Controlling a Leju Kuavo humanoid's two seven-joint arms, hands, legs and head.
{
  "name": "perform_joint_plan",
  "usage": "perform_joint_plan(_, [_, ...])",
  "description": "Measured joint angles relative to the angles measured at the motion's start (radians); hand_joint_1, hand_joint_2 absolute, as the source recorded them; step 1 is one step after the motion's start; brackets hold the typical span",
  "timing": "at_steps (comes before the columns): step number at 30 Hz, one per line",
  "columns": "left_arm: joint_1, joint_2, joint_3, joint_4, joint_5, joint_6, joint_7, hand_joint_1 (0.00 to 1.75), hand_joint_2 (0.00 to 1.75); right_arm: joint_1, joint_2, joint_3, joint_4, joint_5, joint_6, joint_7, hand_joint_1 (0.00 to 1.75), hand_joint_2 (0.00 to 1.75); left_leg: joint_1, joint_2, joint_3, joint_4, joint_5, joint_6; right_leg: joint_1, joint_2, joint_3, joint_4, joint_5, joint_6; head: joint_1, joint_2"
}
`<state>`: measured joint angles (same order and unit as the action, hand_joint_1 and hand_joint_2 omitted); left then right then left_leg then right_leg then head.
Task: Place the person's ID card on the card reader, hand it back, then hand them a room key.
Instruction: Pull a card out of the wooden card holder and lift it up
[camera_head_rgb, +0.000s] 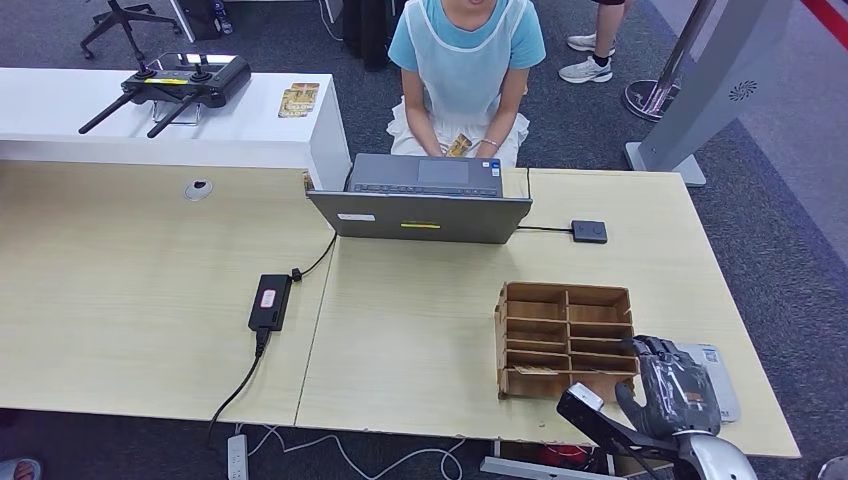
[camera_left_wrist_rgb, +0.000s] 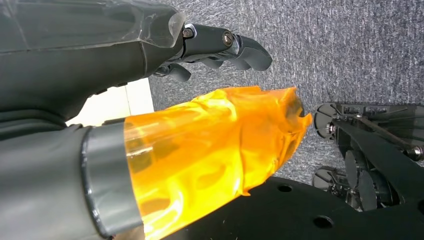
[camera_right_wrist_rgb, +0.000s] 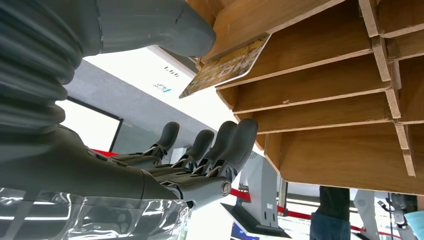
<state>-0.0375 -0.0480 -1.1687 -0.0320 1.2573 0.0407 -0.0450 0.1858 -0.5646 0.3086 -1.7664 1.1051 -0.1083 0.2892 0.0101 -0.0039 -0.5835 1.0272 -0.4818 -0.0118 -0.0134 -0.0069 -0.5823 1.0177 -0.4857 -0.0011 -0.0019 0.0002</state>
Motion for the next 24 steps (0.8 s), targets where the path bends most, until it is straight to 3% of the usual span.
perform_joint_plan(24, [0.000,0.000,-0.012,0.000,0.008,0.000,0.000,0.00,0.00,-0.036,0.002,0.021,0.035,0.000,0.005,-0.018,1.09,1.75,0.000,0.000,0.000,0.000,0.000,0.000,0.000,0.000,0.000,0.000,0.000,0.000,0.000,0.000])
